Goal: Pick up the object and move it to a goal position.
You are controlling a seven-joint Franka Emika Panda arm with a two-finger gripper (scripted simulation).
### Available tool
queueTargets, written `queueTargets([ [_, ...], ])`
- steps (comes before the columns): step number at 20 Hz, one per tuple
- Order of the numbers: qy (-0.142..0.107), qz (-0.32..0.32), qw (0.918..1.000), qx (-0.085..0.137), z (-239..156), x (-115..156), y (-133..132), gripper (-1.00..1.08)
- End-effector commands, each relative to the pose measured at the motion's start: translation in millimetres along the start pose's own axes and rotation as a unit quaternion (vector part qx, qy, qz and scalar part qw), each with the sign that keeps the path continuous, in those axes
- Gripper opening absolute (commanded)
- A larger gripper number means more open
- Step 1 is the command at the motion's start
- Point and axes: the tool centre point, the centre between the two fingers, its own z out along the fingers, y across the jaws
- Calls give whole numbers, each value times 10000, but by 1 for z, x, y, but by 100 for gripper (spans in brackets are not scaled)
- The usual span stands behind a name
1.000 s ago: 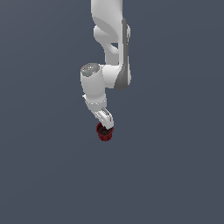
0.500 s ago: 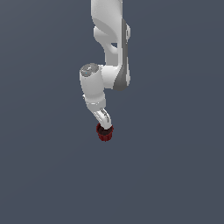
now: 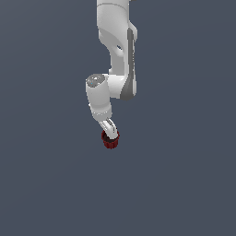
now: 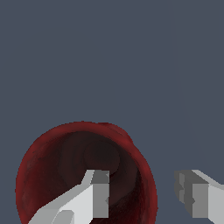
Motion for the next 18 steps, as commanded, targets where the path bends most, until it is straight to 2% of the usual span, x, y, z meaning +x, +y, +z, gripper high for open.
queueTargets([
  [1, 3, 5, 10000, 4, 4, 0, 0, 28],
  [2, 3, 5, 10000, 4, 4, 0, 0, 28],
  [3, 3, 5, 10000, 4, 4, 0, 0, -100],
  [18, 5, 5, 10000, 6, -2, 1, -3, -100],
])
